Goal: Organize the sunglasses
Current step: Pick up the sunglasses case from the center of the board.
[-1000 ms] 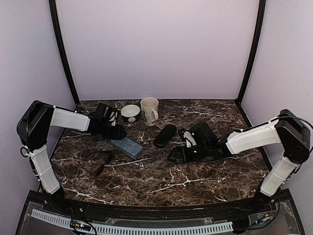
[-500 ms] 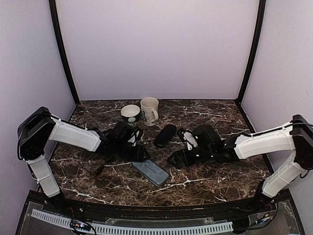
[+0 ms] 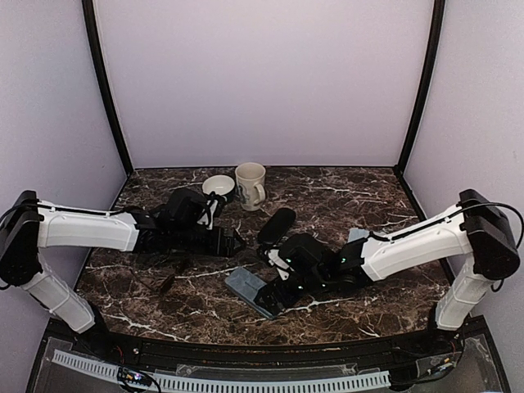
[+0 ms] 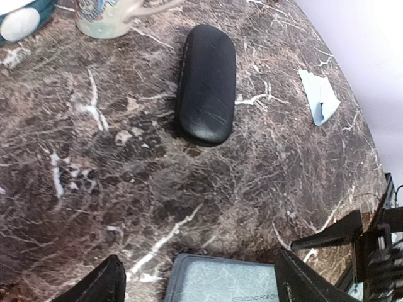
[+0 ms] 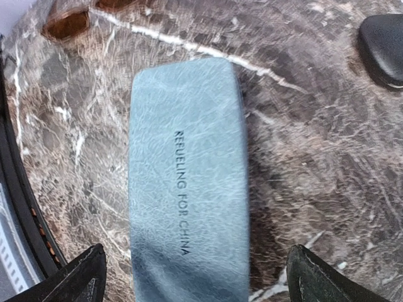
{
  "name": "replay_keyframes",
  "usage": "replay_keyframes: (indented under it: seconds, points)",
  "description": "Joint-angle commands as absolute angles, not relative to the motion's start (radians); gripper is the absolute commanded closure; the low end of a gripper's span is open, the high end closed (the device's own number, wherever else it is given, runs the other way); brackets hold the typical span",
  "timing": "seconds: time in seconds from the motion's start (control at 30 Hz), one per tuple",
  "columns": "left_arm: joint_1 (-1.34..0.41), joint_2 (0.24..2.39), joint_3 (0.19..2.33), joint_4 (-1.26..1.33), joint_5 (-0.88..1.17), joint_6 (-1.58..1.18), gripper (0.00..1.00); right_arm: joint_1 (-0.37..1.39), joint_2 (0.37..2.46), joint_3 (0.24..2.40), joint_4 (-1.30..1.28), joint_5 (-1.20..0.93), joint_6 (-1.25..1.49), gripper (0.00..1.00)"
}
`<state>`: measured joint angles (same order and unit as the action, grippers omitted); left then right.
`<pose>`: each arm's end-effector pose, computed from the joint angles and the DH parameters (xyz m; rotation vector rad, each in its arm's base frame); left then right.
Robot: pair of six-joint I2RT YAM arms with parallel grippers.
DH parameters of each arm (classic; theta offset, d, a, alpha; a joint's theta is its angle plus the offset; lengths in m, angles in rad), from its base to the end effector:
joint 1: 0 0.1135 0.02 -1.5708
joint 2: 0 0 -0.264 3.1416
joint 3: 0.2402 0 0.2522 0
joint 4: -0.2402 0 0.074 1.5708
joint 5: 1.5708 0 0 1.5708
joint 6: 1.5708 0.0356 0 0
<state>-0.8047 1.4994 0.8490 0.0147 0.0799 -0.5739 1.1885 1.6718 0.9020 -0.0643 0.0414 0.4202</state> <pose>0.2202 -0.2330 0.2112 0.3162 2.3178 -0.8232 0.1274 0.3129 0.1676 -0.9264 2.3456 0.6650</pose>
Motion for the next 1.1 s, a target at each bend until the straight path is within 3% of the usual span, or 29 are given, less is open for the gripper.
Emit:
replay_keyframes:
  seconds: [0.0,0.2,0.4,0.67,0.87,1.07]
  points:
    - [-0.794,1.462,0.856,-0.057,0.001,-0.512,0.16,1.235,1.74,0.982,-0.16,0.132,0.395,0.0]
    - [-0.793,1.442,0.841,-0.051,0.001,-0.497,0.16,1.269,1.812,1.053,-0.261,0.226,0.373,0.0]
    - [-0.793,1.435,0.825,-0.048,-0.016,-0.452,0.15,1.28,1.819,1.059,-0.255,0.23,0.356,0.09]
    - [-0.793,1.363,0.717,0.071,-0.012,-0.336,0.16,1.264,1.693,0.975,-0.161,0.181,0.332,0.48]
    - [-0.793,1.226,0.537,0.338,0.138,-0.358,0.16,1.16,1.554,0.878,-0.031,0.002,0.376,0.64]
    - [-0.793,1.215,0.445,0.593,0.351,-0.434,0.04,1.073,1.46,0.849,0.063,-0.168,0.44,0.75]
